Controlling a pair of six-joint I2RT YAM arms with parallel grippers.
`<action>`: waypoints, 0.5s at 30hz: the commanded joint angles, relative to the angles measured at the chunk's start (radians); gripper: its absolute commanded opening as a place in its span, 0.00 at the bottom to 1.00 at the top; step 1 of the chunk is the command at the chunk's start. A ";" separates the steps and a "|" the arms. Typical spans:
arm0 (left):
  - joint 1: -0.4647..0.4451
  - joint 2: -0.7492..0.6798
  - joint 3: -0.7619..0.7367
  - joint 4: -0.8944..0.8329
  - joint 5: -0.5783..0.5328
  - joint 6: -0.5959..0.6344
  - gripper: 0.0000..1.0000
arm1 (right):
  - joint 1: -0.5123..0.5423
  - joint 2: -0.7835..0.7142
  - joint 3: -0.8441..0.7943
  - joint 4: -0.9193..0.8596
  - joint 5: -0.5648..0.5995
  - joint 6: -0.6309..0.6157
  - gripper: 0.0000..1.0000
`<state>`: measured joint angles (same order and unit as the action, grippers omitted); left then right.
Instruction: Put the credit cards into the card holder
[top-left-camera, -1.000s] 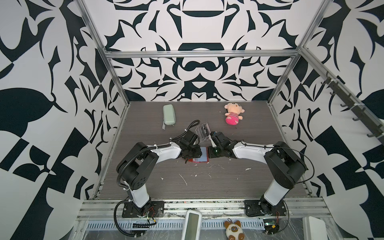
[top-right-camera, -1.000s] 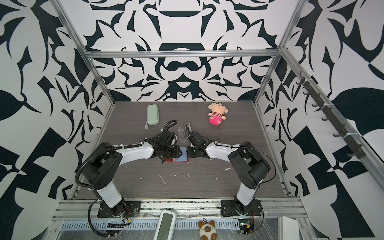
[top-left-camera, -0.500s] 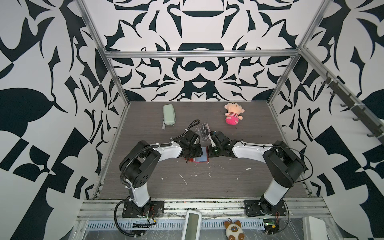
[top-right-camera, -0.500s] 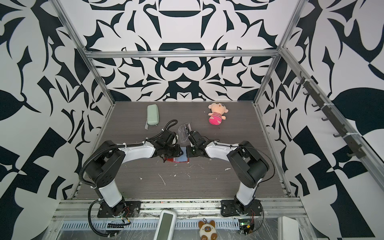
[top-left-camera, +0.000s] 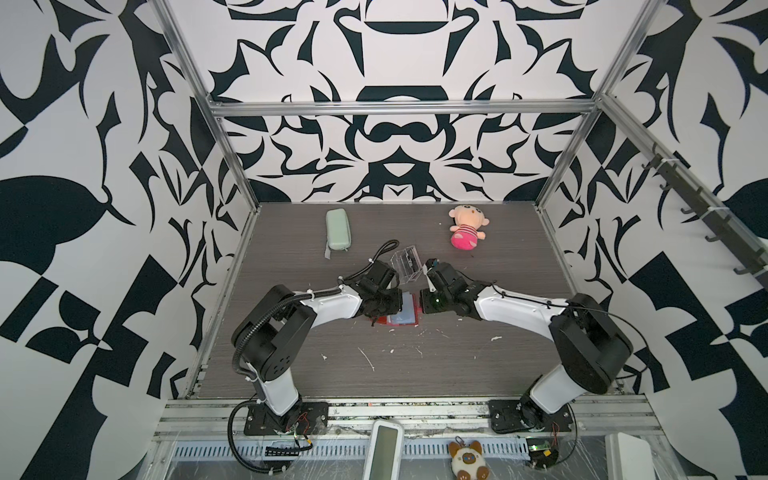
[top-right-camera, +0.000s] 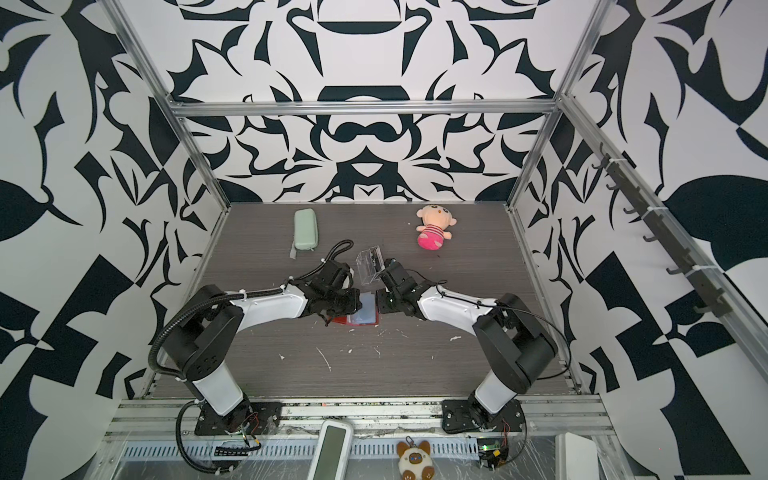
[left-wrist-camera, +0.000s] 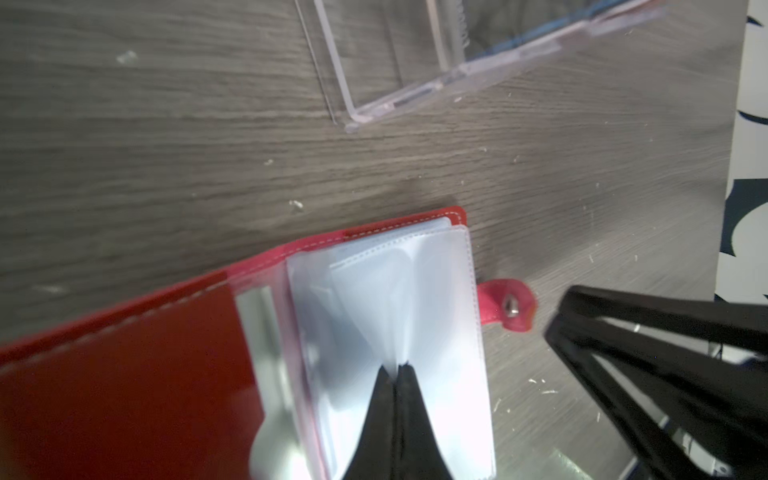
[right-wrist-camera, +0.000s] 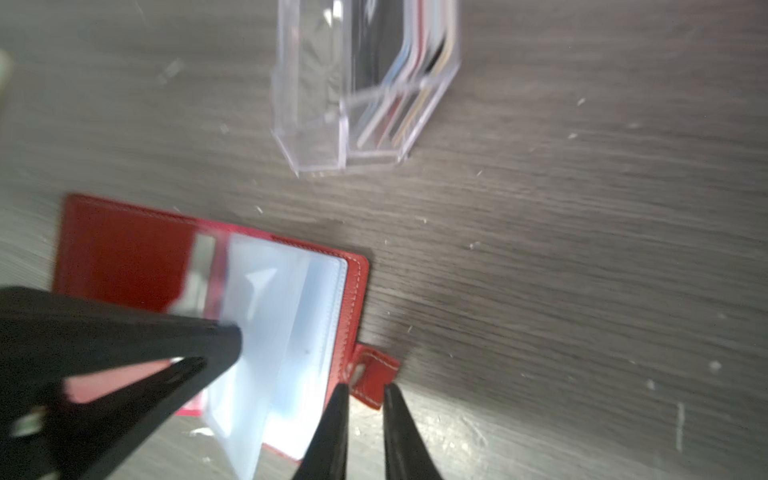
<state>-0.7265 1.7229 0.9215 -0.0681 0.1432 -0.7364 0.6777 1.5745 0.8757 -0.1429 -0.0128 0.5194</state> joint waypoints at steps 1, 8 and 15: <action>0.001 -0.036 -0.028 0.024 -0.023 -0.016 0.00 | 0.002 -0.041 -0.006 -0.018 0.016 -0.008 0.24; 0.001 -0.044 -0.045 0.049 -0.014 -0.026 0.00 | 0.004 -0.009 0.005 0.010 -0.096 -0.021 0.19; 0.001 -0.045 -0.050 0.057 -0.008 -0.025 0.00 | 0.024 0.061 0.040 0.031 -0.158 -0.016 0.12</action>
<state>-0.7265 1.7081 0.8894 -0.0235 0.1356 -0.7532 0.6891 1.6337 0.8799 -0.1356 -0.1349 0.5087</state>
